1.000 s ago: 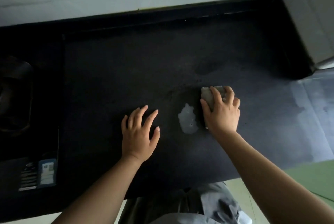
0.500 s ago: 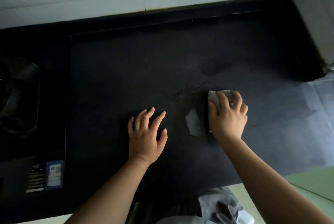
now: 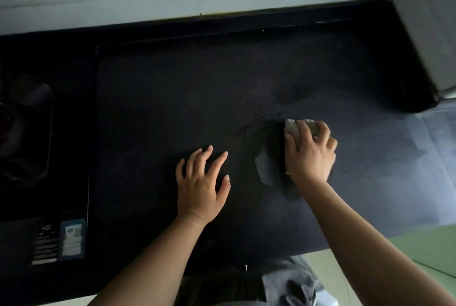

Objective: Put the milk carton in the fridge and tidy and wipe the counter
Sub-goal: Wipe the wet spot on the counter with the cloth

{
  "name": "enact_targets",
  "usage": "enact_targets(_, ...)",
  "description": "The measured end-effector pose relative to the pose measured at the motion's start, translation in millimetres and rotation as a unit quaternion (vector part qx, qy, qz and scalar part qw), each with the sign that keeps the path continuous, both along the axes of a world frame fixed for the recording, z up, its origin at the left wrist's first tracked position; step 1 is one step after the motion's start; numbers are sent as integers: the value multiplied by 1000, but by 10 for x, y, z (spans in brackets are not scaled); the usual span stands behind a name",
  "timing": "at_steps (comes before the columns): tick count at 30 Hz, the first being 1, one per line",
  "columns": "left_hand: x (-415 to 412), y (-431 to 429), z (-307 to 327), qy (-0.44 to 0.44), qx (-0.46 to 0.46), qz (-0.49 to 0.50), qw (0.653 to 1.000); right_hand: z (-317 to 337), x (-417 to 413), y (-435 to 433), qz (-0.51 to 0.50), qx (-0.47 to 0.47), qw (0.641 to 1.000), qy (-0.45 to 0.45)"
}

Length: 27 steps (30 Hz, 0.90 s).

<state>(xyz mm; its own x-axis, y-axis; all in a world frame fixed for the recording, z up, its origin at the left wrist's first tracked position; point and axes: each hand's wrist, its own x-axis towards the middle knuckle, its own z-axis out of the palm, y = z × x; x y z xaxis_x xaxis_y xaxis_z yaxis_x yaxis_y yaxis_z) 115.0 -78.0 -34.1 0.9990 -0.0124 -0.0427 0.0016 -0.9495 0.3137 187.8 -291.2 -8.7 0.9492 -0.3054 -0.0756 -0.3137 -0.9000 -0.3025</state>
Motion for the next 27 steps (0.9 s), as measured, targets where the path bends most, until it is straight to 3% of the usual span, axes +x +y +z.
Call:
enact_targets(4,2,6,7,0,-5,-4,1000,-2,3,82,75,24,997,-14)
enact_targets(8,-5,59,22,8,-20,-28,999,102,-212,31,67,74,993,-66)
enact_targets(12,-21,149,85,26,-17,-56,998,73,-270,344,159,42,986,-19)
enact_targets(17,-194,304,37,44,5,-43,998,-50,-724,407,175,-19,984,1)
enact_targets(24,-190,305,32,28,-8,-31,999,-98,-218,393,8,12,1000,3)
enact_targets(27,-186,314,27,26,-9,-31,999,-66,-122,535,83,5,997,7)
